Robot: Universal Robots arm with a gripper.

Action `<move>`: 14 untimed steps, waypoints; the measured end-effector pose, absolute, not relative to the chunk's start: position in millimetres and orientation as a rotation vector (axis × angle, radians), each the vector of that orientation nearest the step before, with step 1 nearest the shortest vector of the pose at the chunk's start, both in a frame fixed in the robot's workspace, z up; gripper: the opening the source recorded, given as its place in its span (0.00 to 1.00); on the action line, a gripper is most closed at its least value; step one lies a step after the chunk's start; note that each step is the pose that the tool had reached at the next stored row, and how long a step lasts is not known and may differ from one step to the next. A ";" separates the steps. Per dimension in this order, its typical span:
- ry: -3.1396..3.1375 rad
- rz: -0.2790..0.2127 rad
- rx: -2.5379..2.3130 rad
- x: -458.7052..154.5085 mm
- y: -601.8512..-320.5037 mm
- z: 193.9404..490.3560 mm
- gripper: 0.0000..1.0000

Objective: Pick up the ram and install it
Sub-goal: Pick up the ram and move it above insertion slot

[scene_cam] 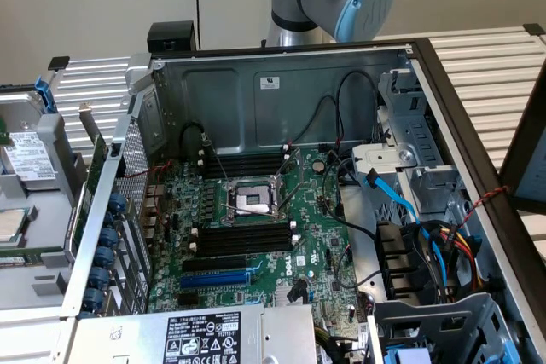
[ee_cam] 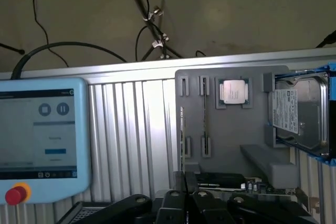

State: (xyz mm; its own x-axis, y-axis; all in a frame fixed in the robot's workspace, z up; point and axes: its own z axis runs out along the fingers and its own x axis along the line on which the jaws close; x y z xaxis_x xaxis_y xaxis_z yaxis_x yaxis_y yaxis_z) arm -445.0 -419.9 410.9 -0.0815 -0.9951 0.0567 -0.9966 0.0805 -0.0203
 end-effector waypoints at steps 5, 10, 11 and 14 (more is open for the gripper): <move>-2.292 0.086 2.108 -443.3 -419.8 410.8 0.12; -2.296 0.091 2.109 -434.0 -419.8 409.4 0.12; -2.296 0.091 2.108 -431.6 -419.9 409.1 0.12; -2.296 0.091 2.108 -423.9 -419.8 407.6 0.12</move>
